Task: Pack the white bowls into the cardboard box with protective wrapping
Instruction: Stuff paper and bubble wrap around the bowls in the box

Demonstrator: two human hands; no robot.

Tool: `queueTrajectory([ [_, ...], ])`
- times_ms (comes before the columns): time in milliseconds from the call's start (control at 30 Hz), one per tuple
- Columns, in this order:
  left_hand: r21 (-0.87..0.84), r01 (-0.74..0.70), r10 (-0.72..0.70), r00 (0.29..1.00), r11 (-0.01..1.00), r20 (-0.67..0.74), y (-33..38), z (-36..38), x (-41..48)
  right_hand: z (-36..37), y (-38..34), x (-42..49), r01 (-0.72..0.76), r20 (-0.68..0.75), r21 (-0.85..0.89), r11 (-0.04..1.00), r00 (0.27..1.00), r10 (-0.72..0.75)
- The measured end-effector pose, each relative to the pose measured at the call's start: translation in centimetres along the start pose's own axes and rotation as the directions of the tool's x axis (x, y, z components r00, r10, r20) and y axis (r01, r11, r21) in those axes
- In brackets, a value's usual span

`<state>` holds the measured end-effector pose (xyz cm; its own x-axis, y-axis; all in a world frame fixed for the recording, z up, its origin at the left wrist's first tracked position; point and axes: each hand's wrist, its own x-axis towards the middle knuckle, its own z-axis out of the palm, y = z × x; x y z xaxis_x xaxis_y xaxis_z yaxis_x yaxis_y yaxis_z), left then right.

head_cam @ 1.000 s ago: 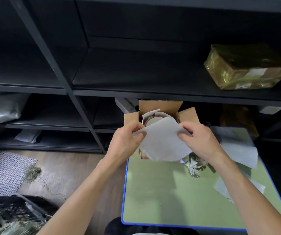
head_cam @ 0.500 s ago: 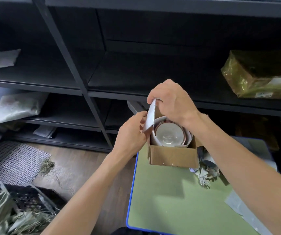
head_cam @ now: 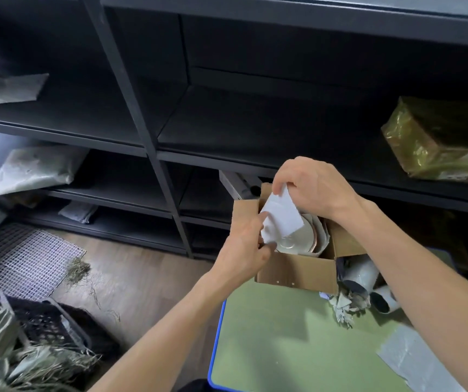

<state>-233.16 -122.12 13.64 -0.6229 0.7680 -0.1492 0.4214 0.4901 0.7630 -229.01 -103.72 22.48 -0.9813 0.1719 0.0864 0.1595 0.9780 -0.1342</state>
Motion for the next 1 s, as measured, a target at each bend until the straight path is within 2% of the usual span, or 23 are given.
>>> queueTrajectory([
  [67, -0.014, -0.01, 0.01, 1.0, 1.0, -0.008, -0.1, 0.2, 0.1, 0.1, 0.6, -0.5, -0.012, -0.002, 0.019, 1.0, 1.0, 0.012],
  [133, -0.023, -0.019, 0.018, 1.0, 1.0, -0.01, -0.3, 0.4, 0.1, 0.5, 1.0, -0.8, -0.033, 0.055, 0.018, 0.999, 0.998, 0.032],
  [267, -0.016, 0.028, -0.028, 1.0, 0.999, -0.008, -0.8, 0.5, 0.5, 1.5, 0.9, -0.8, -0.07, 0.122, 0.019, 0.997, 0.99, 0.068],
  [433, -0.041, 0.088, -0.09, 0.995, 0.995, -0.038, -1.1, -0.3, 1.1, 1.8, -0.7, 0.6, -0.017, 0.133, 0.056, 0.998, 0.991, 0.009],
  [600, -0.116, 0.076, -0.087, 0.992, 0.99, -0.095, -0.8, -1.7, 1.7, 3.6, -1.6, 1.8, 0.006, 0.183, 0.081, 0.997, 0.983, -0.021],
  [733, -0.184, 0.053, -0.083, 0.984, 0.982, -0.16, -0.4, -2.5, 3.0, 4.7, -1.4, 1.1, -0.001, 0.017, 0.107, 0.994, 1.0, -0.001],
  [867, -0.079, 0.047, -0.057, 0.991, 0.996, -0.123, -0.9, -2.4, 5.2, 5.3, -0.9, -1.3, -0.079, -0.117, 0.207, 0.975, 0.988, 0.105],
  [933, -0.008, 0.033, -0.033, 0.994, 0.999, -0.1, -0.7, -2.3, 6.3, 6.0, -1.2, -2.8, -0.158, -0.138, 0.25, 0.955, 0.971, 0.197],
  [1000, 0.059, 0.019, -0.014, 0.996, 0.998, -0.084, -0.5, -2.1, 7.1, 7.2, -1.6, -4.1, -0.245, -0.093, 0.295, 0.923, 0.955, 0.283],
])
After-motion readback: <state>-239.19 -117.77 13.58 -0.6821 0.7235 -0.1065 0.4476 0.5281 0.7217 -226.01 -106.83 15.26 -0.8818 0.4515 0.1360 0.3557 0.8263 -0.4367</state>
